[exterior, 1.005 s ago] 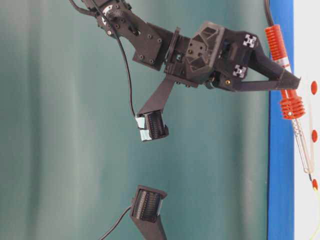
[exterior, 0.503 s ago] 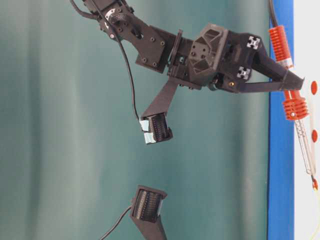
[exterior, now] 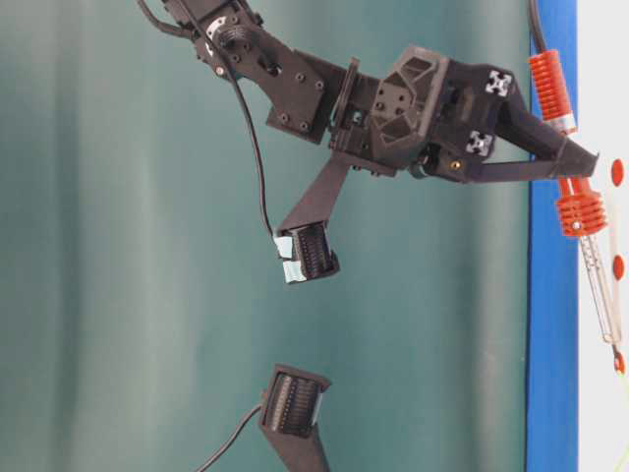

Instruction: Touch the tip of the soldering iron to the tip of the solder at the mark.

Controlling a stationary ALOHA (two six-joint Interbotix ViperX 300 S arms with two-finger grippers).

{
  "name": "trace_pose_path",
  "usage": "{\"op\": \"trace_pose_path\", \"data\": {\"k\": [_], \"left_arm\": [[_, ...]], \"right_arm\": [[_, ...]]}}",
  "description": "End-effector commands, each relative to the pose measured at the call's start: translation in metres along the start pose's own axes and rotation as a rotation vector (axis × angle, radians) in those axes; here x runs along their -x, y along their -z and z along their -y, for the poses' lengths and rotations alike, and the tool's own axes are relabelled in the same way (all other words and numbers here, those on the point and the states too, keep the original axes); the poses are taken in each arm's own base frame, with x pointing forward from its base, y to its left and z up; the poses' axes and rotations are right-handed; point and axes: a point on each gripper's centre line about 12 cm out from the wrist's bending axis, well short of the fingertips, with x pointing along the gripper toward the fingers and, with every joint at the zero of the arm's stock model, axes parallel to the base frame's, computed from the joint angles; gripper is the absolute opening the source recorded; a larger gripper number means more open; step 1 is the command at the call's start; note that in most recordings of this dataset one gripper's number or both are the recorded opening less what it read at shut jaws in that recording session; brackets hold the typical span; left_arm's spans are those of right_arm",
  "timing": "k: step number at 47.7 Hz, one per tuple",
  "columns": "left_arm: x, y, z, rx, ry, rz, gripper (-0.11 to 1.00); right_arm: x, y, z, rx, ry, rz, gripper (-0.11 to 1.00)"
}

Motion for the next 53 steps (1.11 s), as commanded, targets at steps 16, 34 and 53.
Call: {"op": "trace_pose_path", "data": {"k": [16,34,53], "left_arm": [[0.0063,-0.0097,0.0016,0.000,0.005,0.029,0.01],[0.0059,-0.0139,0.0025,-0.009,0.002,0.007,0.01],[0.0057,-0.0149,0.0026,-0.009,0.002,0.006,0.01]], "right_arm": [[0.0091,-0.0108,-0.0009,0.005,0.000,0.040,0.06],[0.0089,-0.0103,-0.0008,0.005,0.000,0.039,0.06],[0.0095,-0.0104,-0.0013,0.009,0.000,0.040,0.06]]}}
